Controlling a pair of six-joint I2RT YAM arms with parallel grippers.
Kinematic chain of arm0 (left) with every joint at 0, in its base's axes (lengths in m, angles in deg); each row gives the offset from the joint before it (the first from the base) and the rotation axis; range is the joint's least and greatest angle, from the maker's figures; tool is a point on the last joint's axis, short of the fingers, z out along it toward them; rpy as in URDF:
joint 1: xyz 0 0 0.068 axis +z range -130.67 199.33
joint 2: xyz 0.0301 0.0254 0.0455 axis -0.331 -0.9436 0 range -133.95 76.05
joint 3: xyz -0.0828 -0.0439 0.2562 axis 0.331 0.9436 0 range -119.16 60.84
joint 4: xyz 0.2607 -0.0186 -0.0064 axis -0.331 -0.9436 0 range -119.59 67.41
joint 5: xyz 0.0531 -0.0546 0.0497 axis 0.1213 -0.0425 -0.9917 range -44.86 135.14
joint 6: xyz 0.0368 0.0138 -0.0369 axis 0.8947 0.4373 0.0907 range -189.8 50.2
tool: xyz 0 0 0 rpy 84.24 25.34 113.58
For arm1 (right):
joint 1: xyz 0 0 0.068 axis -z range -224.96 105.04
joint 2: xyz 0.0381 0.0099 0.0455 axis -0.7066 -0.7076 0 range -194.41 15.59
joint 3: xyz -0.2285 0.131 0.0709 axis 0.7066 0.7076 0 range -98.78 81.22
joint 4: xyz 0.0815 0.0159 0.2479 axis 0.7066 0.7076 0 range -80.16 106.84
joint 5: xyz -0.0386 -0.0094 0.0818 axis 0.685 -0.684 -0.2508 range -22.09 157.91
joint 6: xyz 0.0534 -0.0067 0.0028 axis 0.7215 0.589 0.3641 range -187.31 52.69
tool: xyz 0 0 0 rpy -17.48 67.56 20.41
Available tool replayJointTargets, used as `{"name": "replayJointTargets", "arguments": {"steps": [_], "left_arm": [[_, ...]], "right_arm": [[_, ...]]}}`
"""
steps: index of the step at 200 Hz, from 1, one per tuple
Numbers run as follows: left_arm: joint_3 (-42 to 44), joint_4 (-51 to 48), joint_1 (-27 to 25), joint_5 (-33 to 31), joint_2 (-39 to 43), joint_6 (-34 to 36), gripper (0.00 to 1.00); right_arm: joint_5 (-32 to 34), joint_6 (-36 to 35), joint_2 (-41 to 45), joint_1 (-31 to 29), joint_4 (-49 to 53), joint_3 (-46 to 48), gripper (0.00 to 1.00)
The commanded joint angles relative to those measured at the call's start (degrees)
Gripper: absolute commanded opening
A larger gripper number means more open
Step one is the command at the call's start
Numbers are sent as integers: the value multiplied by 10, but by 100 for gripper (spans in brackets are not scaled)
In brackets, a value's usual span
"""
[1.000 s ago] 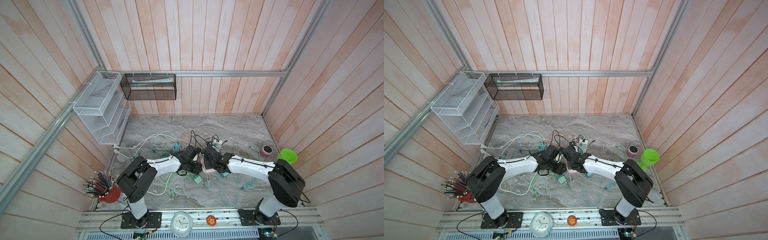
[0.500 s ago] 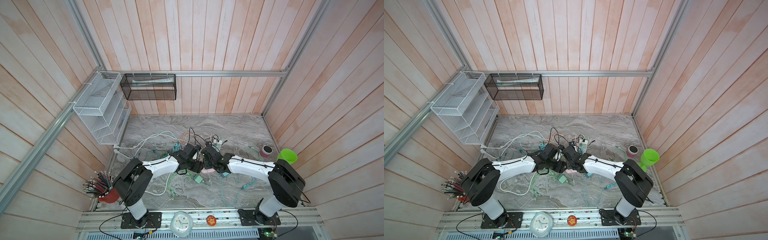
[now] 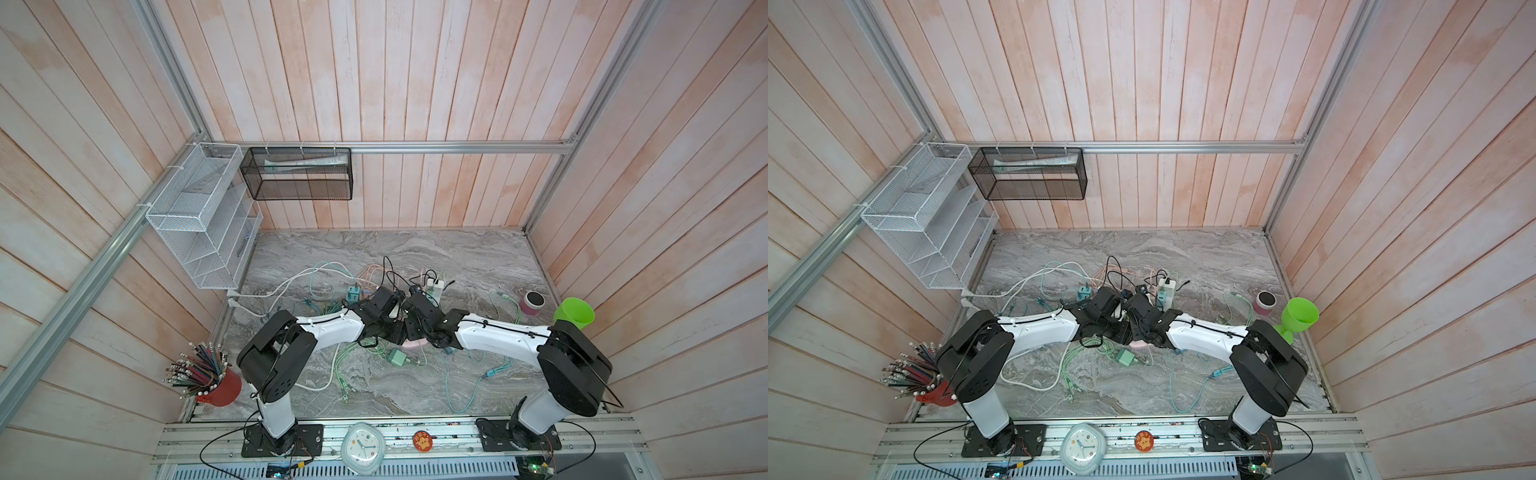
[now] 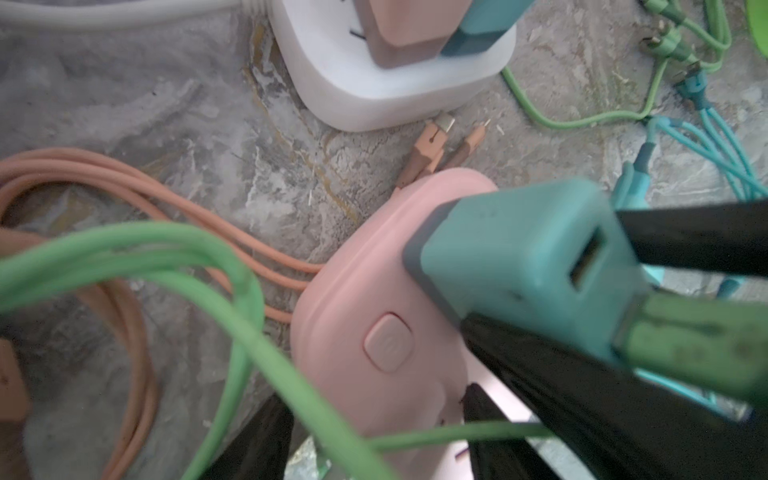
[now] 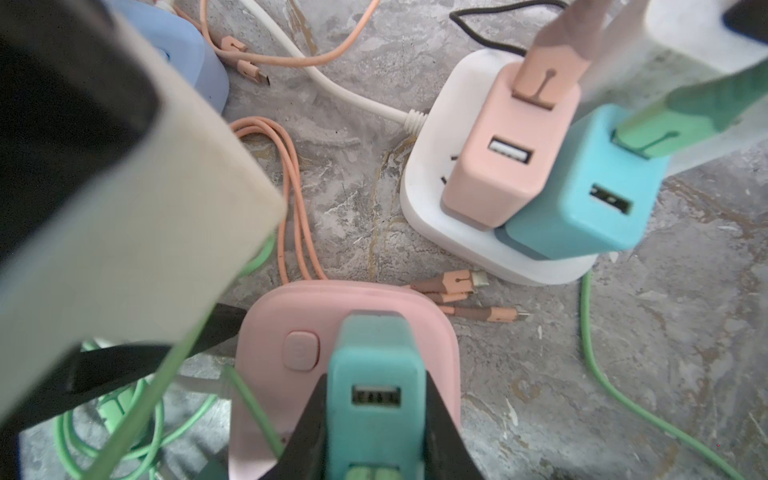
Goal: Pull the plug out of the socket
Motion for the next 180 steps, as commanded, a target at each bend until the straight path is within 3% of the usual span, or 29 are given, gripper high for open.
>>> {"name": "replayJointTargets", "arguments": {"steps": [1,50,72,152,180], "left_arm": [[-1,-25,1,-35,-28,-2,60],[11,-26,1,-26,-41,-6,48],[32,-18,1,-28,-36,-8,48],[49,6,8,6,-63,-18,48],[79,21,20,17,-48,-18,47]], "right_arm": [[-51,7,-6,-19,47,9,0],[6,-8,-22,-19,107,-40,0],[15,-7,-17,-17,109,-41,0],[13,29,-41,-37,56,-40,0],[-34,32,-3,-12,6,14,0]]}}
